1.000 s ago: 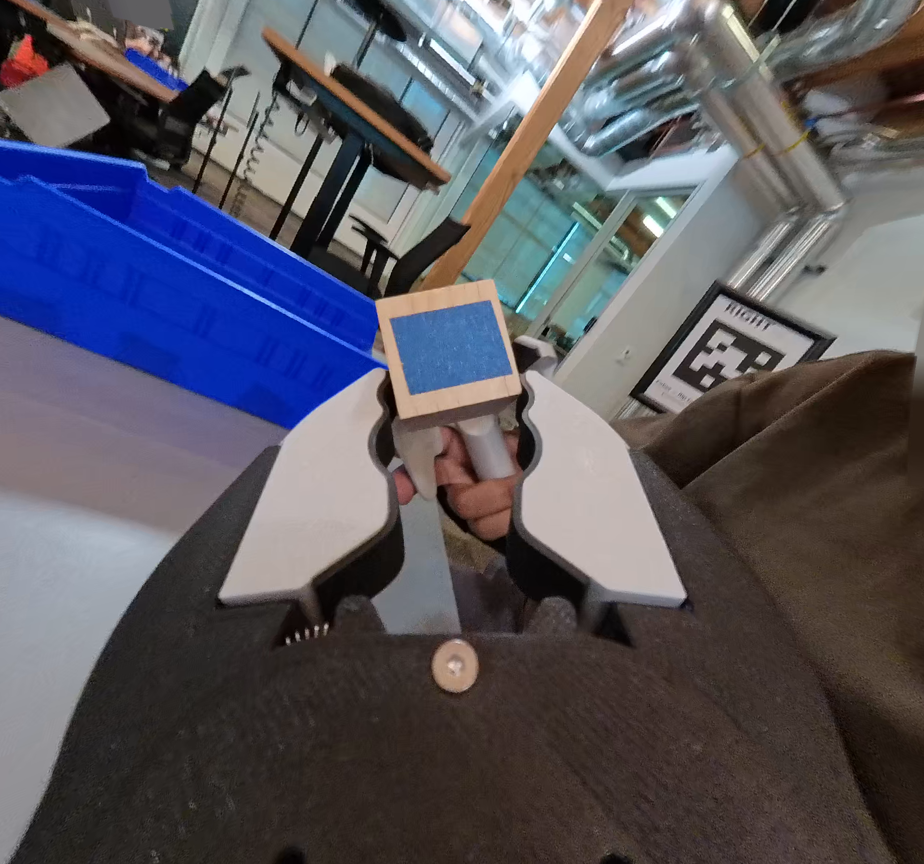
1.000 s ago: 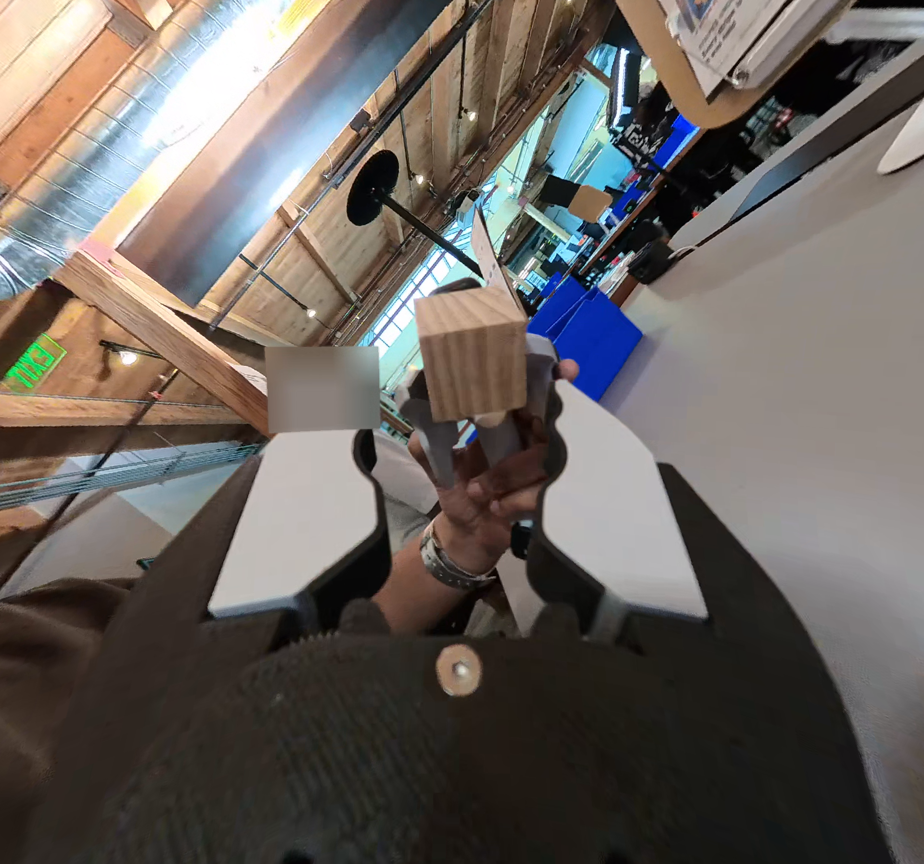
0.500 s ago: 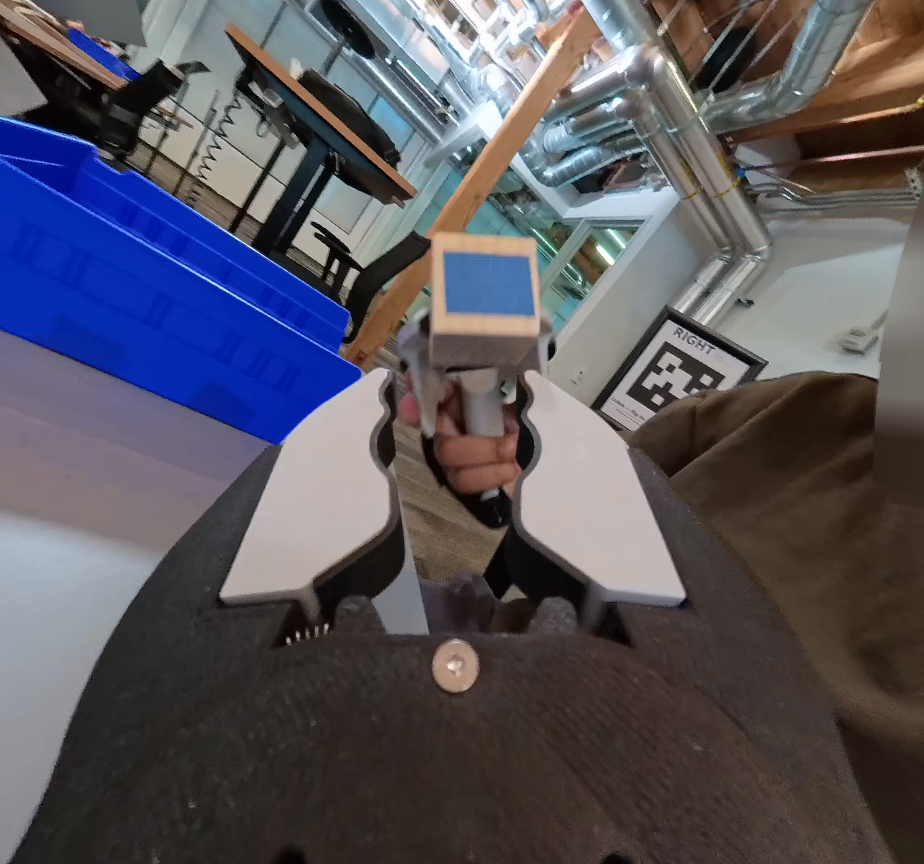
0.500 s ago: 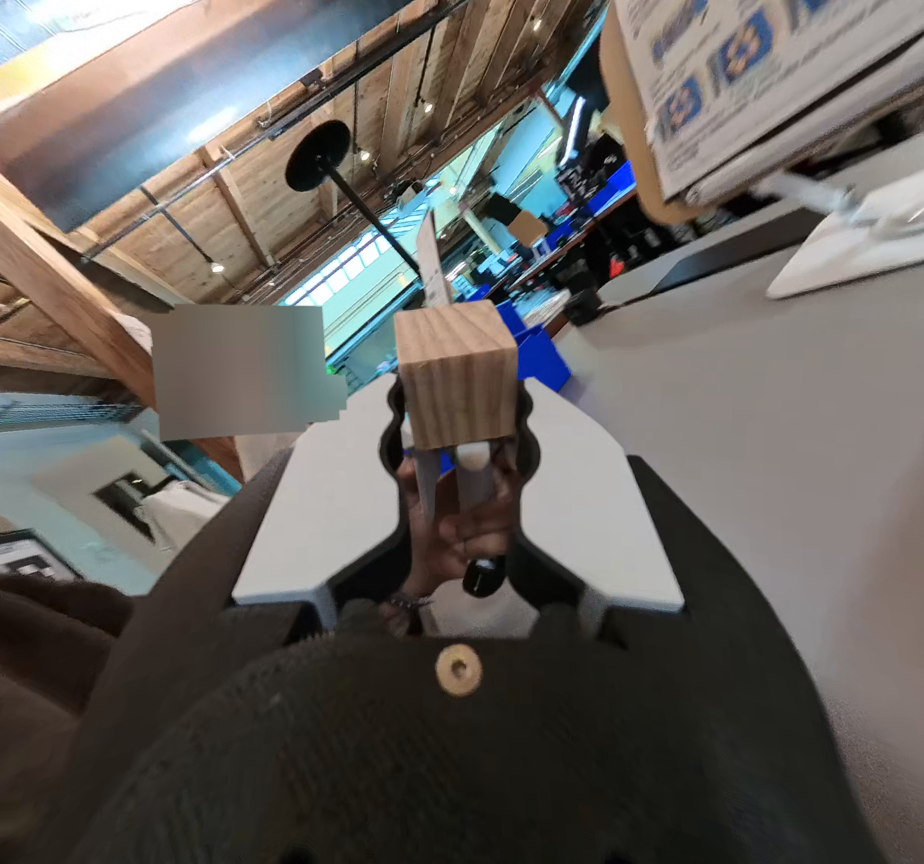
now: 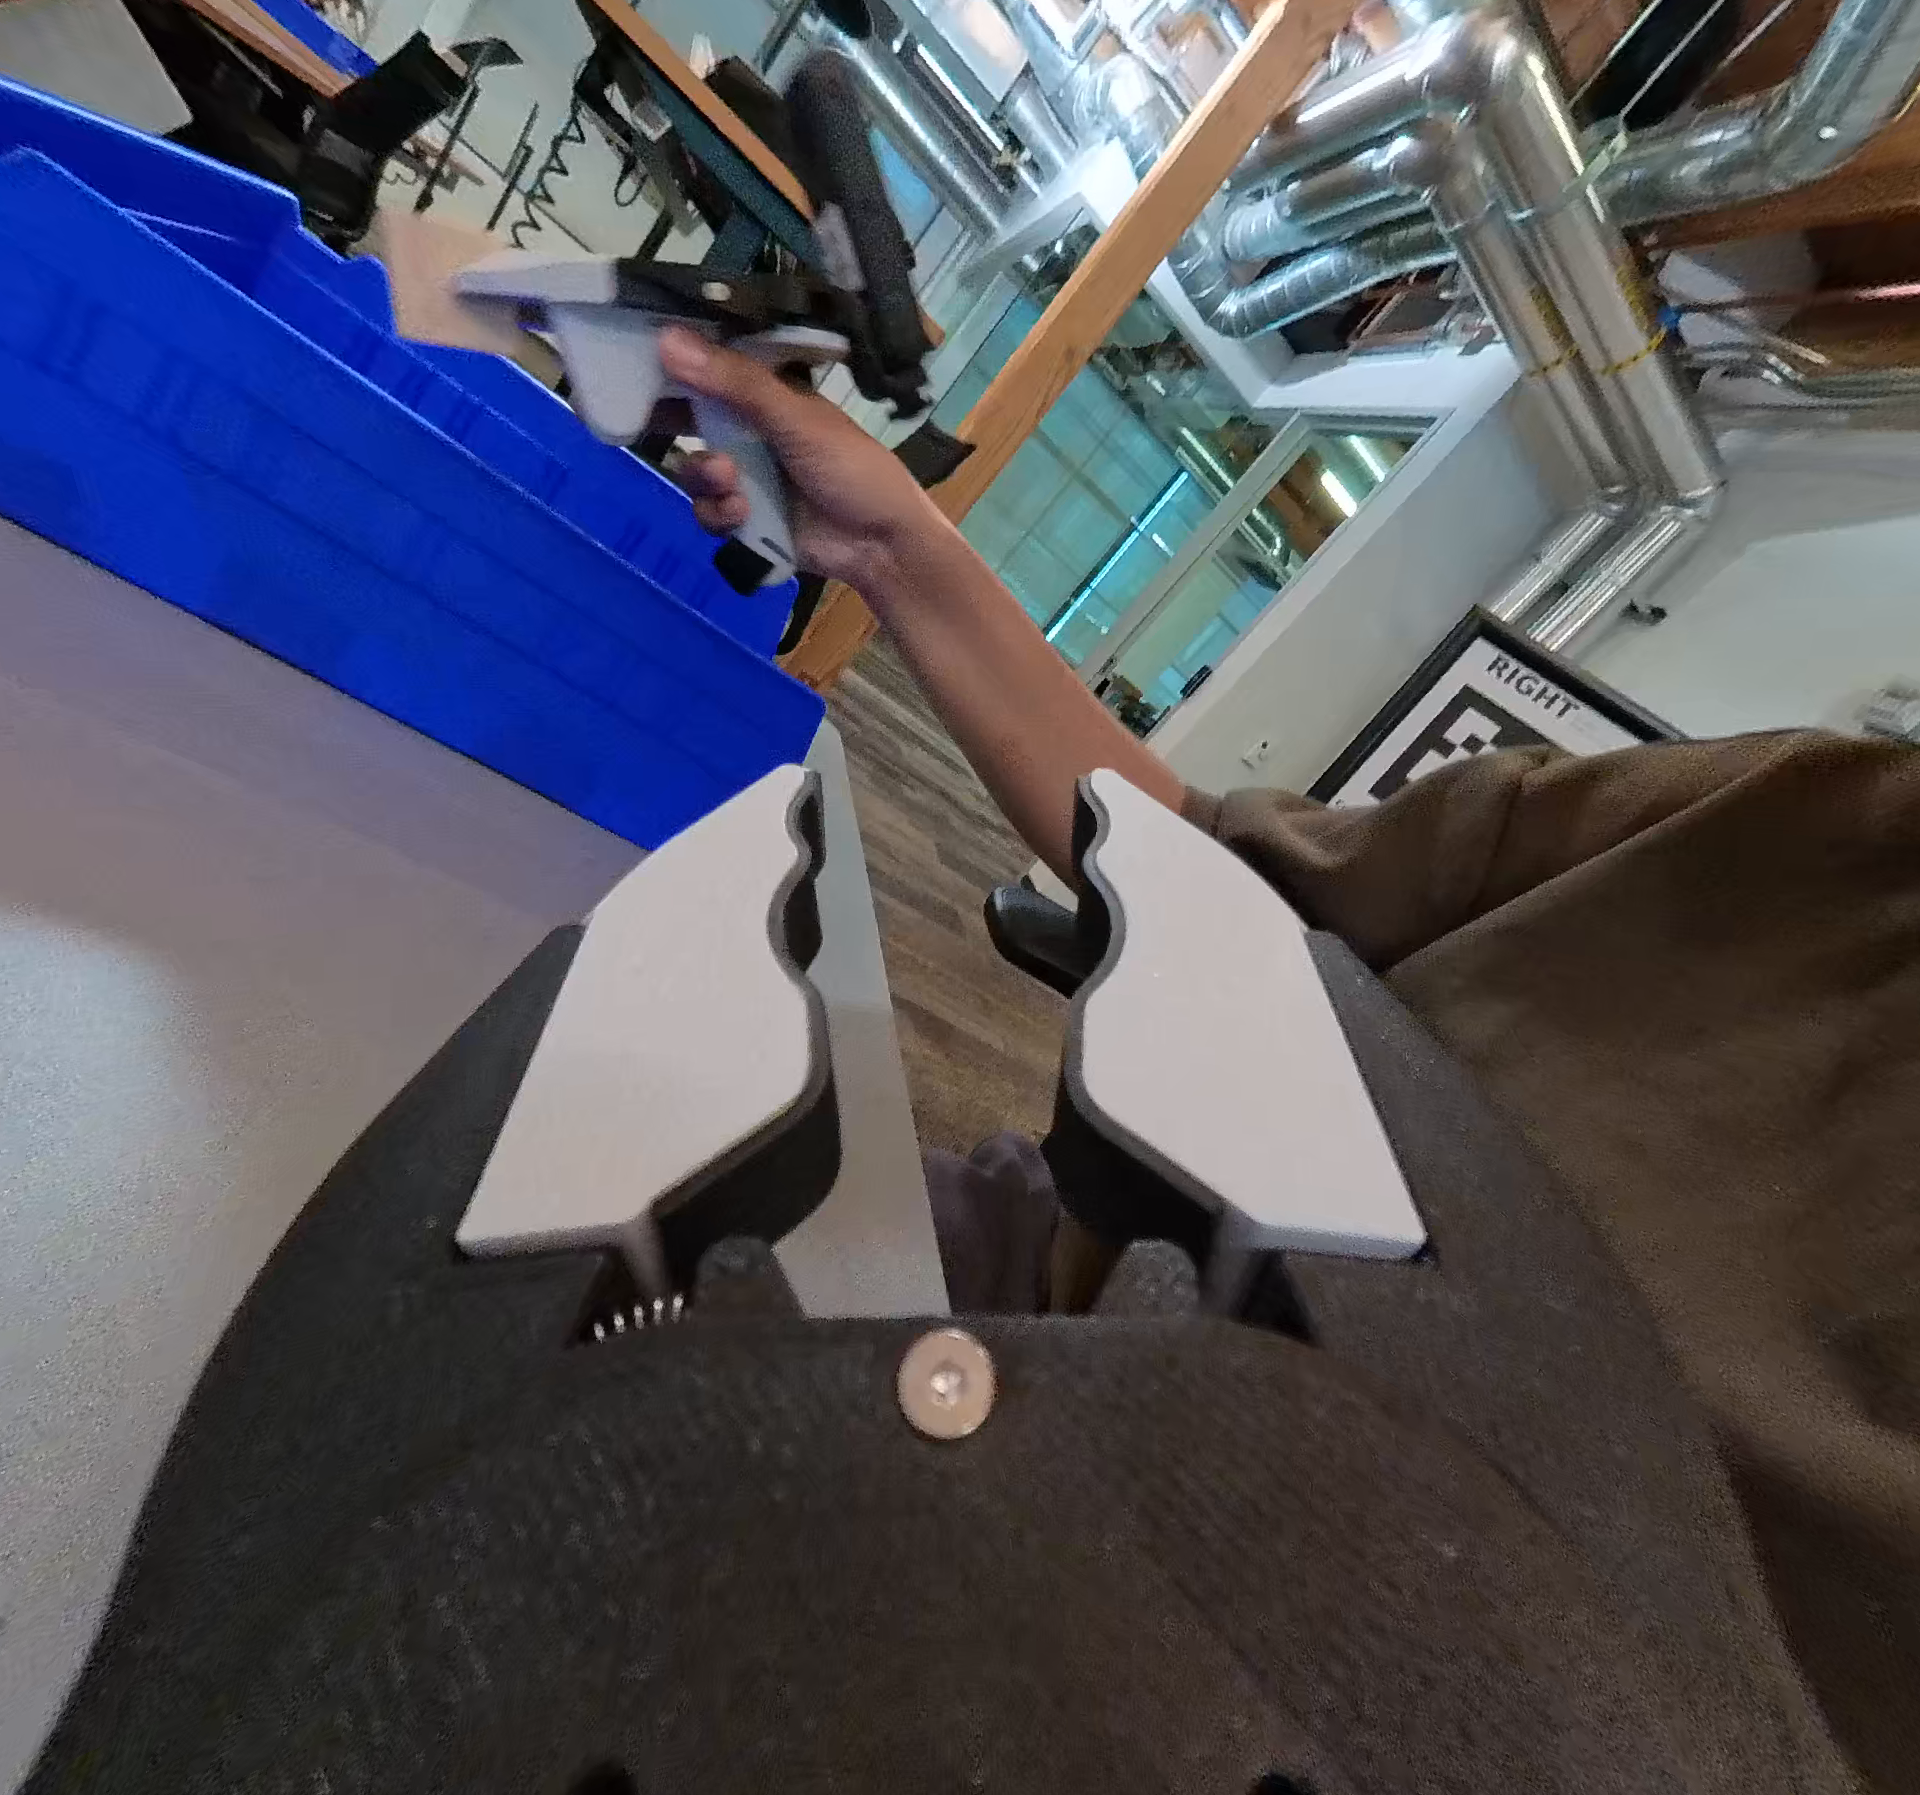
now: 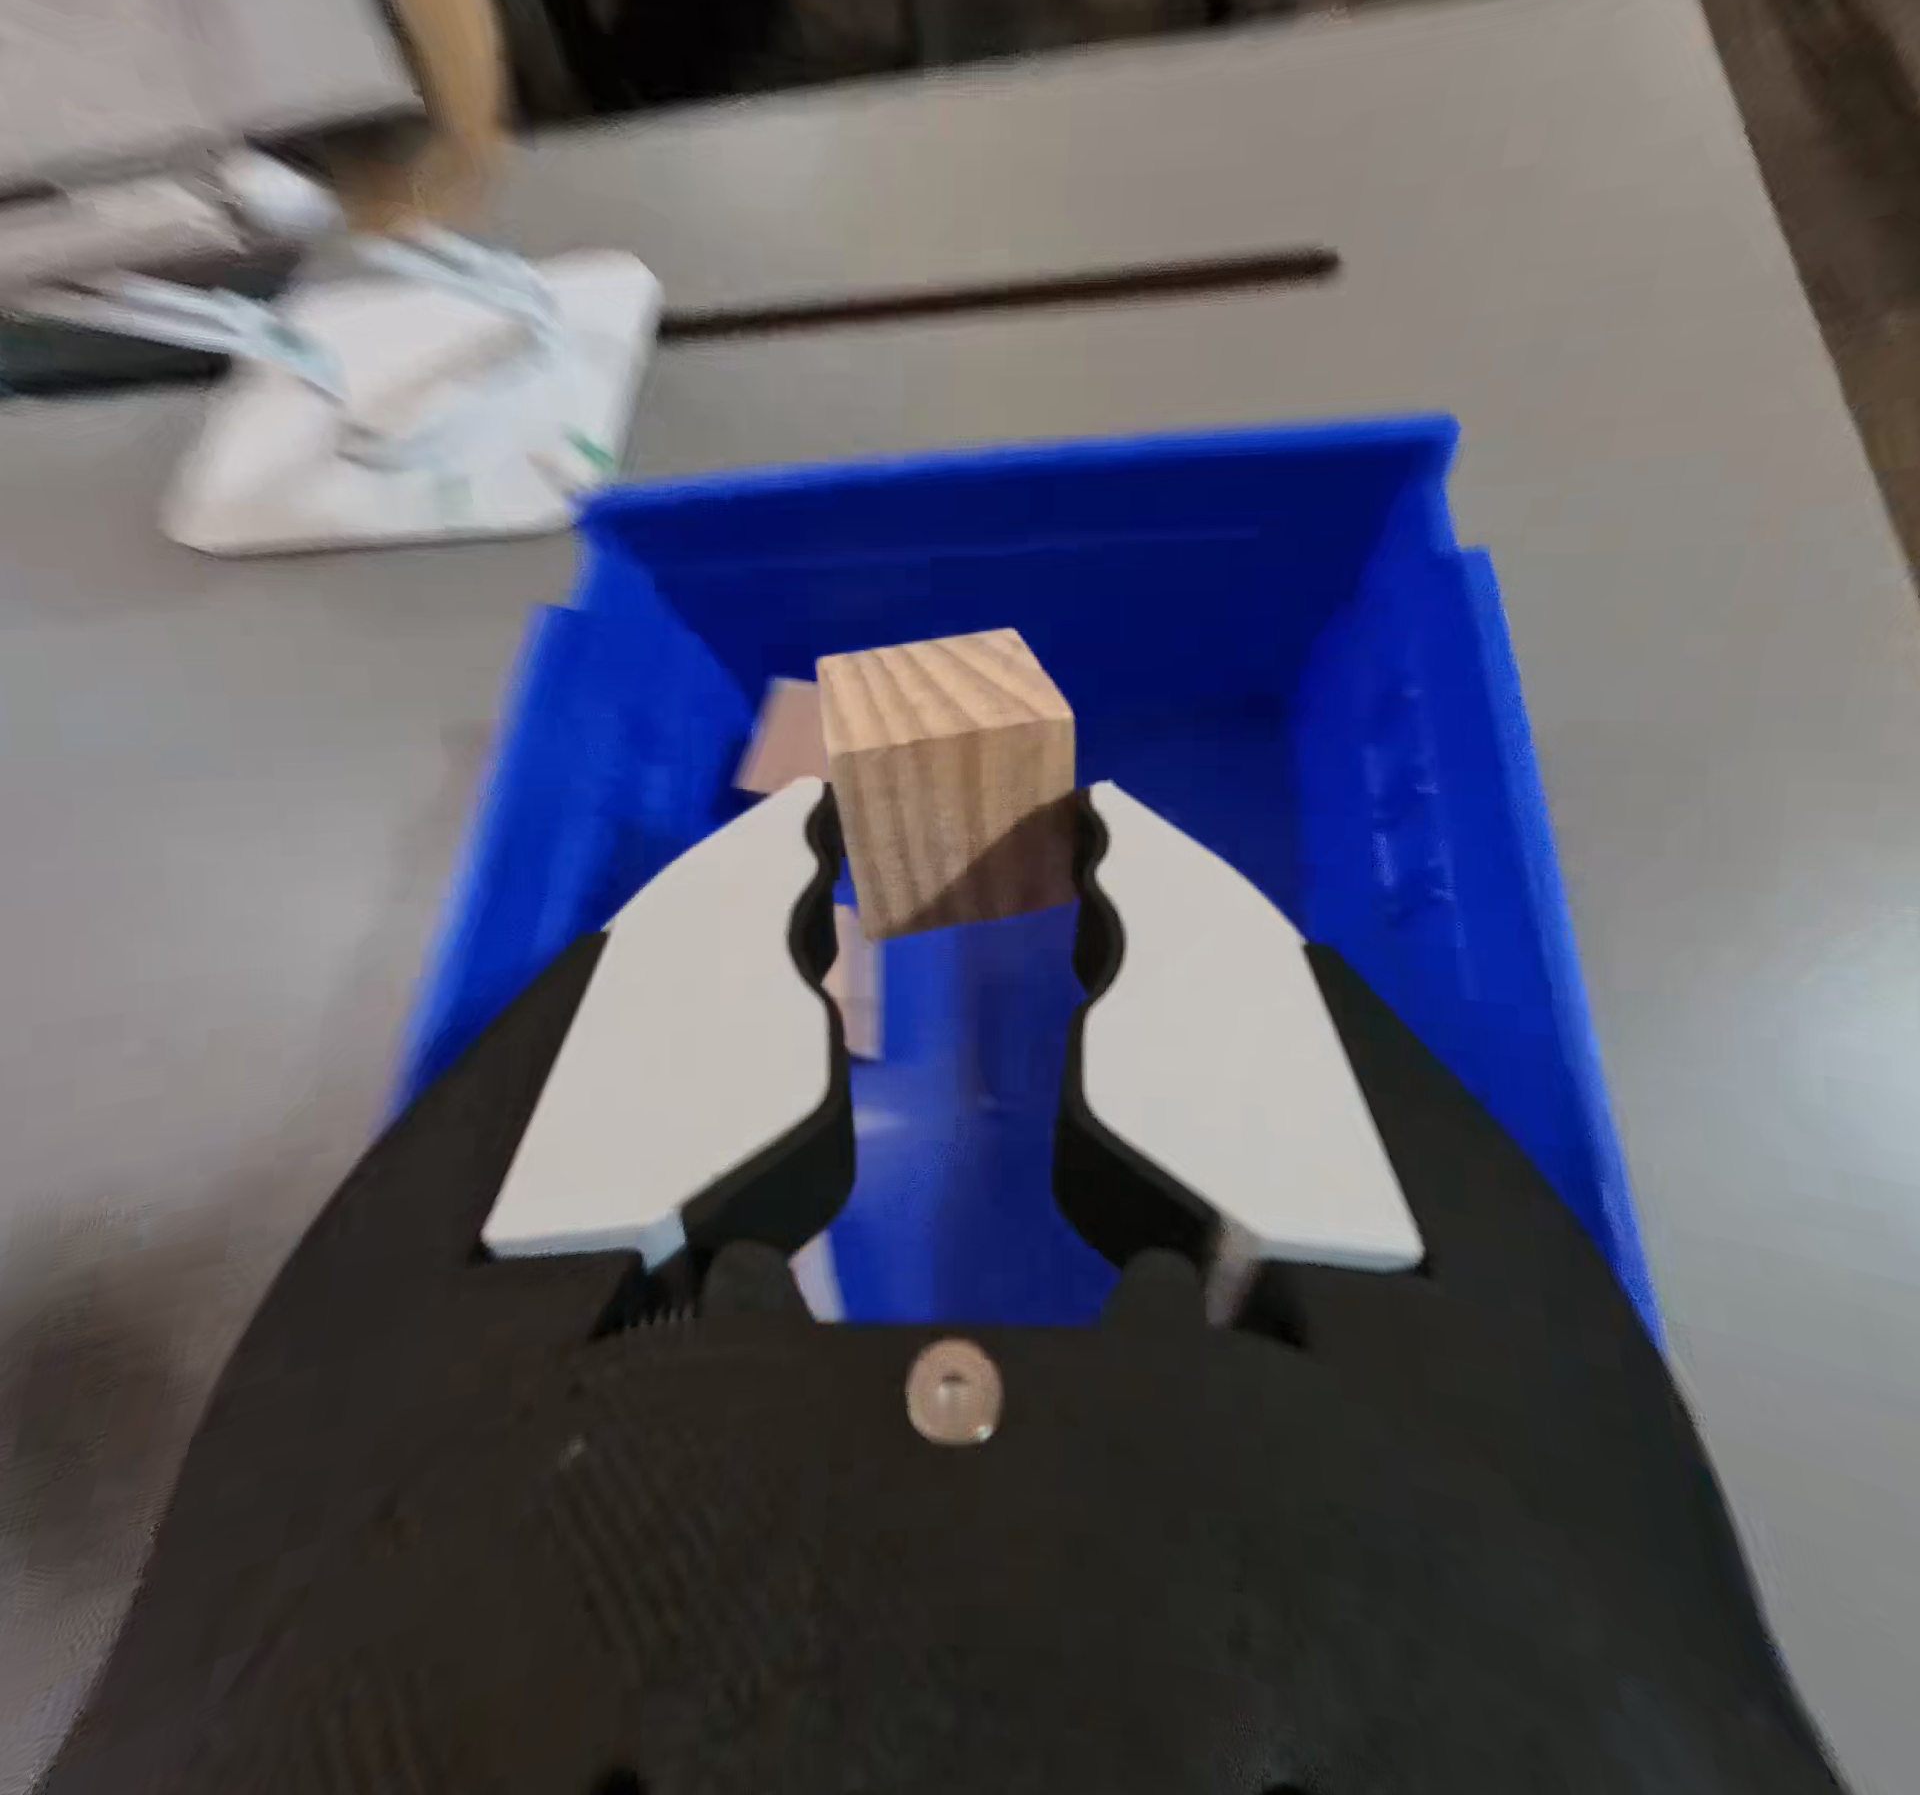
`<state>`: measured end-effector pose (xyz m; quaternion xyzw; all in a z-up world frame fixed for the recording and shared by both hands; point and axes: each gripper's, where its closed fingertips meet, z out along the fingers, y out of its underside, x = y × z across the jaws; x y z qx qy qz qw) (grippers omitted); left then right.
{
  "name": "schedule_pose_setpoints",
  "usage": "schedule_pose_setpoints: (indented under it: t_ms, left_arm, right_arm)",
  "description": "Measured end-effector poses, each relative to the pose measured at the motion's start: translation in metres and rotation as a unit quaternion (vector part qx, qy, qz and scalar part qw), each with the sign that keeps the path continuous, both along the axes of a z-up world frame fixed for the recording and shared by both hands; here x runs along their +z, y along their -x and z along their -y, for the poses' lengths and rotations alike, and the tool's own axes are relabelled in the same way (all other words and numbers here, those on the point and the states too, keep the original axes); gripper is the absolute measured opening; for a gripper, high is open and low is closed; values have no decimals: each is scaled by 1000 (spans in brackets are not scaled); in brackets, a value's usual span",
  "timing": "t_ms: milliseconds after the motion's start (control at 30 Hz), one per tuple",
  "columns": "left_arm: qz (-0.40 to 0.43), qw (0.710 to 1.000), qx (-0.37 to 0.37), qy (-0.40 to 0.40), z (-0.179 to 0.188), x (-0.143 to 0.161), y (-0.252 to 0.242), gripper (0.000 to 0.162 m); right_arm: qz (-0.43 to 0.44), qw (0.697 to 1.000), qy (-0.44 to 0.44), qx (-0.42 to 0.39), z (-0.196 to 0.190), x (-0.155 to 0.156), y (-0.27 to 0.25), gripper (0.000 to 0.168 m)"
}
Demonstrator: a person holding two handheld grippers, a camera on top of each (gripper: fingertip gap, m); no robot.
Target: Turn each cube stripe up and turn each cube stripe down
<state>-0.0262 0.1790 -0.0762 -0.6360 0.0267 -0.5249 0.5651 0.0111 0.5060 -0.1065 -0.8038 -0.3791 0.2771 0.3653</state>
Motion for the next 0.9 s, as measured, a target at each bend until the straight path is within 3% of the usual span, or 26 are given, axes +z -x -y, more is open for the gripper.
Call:
schedule_pose_setpoints:
  t_ms: [167, 400, 700, 800, 900]
  left_arm:
    - [-31, 999, -1, 13, -1, -11, 0, 45]
    - [-21, 999, -1, 29, -3, -23, 11, 45]
    - [2, 999, 5, 40, -5, -31, 26, 45]
    - [6, 999, 12, 37, -5, -28, 29, 45]
    - [1, 999, 25, 29, -5, -24, 33, 45]
  right_arm:
    - [136, 990, 44, -15, -33, -70, 5, 44]
    - [219, 975, 14, -34, -61, -86, 7, 44]
    - [206, 978, 12, -31, -64, -69, 14, 54]
    - [156, 988, -7, -17, -50, -43, 18, 55]
    - [59, 997, -26, 45, -7, 3, 30, 58]
